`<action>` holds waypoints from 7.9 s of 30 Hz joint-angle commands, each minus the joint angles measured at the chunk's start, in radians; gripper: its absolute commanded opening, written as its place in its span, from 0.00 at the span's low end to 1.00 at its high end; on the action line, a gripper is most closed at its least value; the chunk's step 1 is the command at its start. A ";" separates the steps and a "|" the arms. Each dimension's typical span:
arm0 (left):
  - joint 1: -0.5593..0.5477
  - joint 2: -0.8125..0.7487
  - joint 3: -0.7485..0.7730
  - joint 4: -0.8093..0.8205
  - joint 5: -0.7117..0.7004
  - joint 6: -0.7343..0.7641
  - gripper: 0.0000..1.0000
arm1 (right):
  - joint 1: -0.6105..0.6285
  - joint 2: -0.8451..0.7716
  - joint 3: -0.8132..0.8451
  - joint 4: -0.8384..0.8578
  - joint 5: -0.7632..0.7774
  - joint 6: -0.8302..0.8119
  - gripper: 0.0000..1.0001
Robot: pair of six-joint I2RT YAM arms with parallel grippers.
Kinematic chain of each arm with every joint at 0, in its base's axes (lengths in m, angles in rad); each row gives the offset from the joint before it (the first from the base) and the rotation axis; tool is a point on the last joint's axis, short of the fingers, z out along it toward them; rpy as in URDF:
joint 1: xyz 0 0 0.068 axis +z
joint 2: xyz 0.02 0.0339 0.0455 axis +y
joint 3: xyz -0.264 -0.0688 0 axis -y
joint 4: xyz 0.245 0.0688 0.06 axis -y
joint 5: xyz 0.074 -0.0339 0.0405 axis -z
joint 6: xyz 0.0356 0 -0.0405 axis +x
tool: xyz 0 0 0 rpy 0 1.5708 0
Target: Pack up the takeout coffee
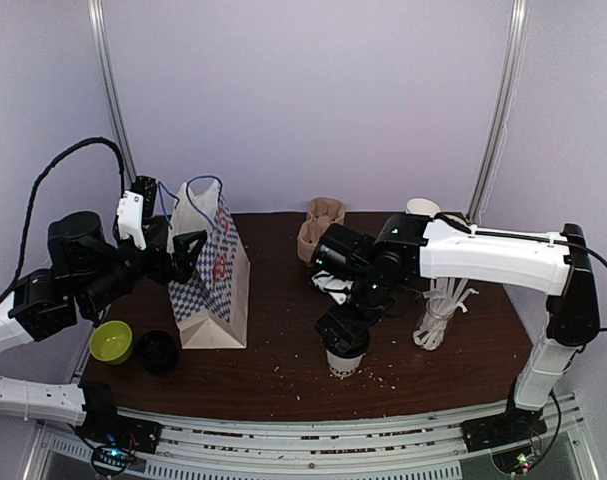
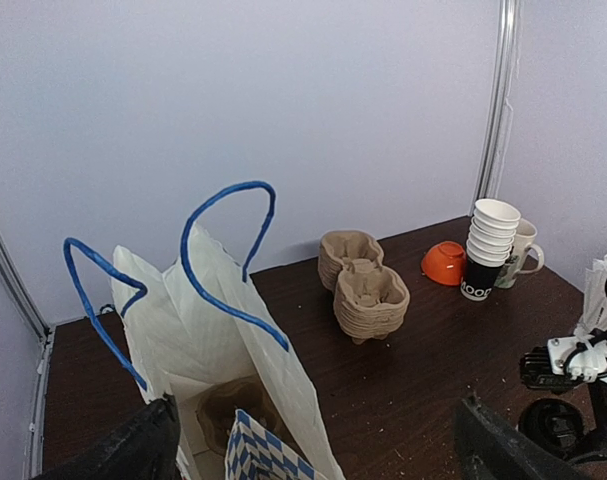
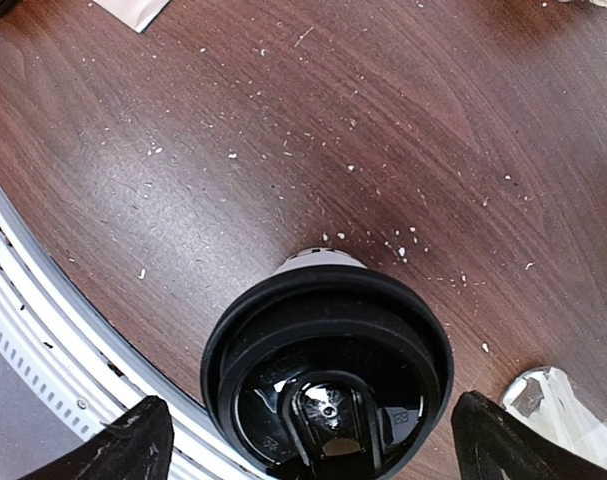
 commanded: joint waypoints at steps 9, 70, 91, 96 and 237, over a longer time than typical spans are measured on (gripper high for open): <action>-0.003 -0.021 -0.019 0.020 -0.011 -0.013 0.98 | -0.013 0.013 -0.032 -0.022 -0.047 -0.020 1.00; -0.003 -0.022 -0.028 0.026 -0.011 -0.024 0.98 | -0.050 0.006 -0.082 0.012 -0.081 -0.031 1.00; -0.003 -0.047 0.002 -0.015 -0.068 -0.008 0.98 | -0.049 0.027 -0.096 0.039 -0.094 -0.030 0.93; -0.003 -0.052 0.008 -0.024 -0.112 -0.012 0.98 | -0.050 0.012 -0.094 0.044 -0.103 -0.031 0.84; -0.234 0.471 0.446 -0.203 -0.014 0.082 0.00 | 0.148 -0.277 0.274 0.096 0.147 -0.139 0.79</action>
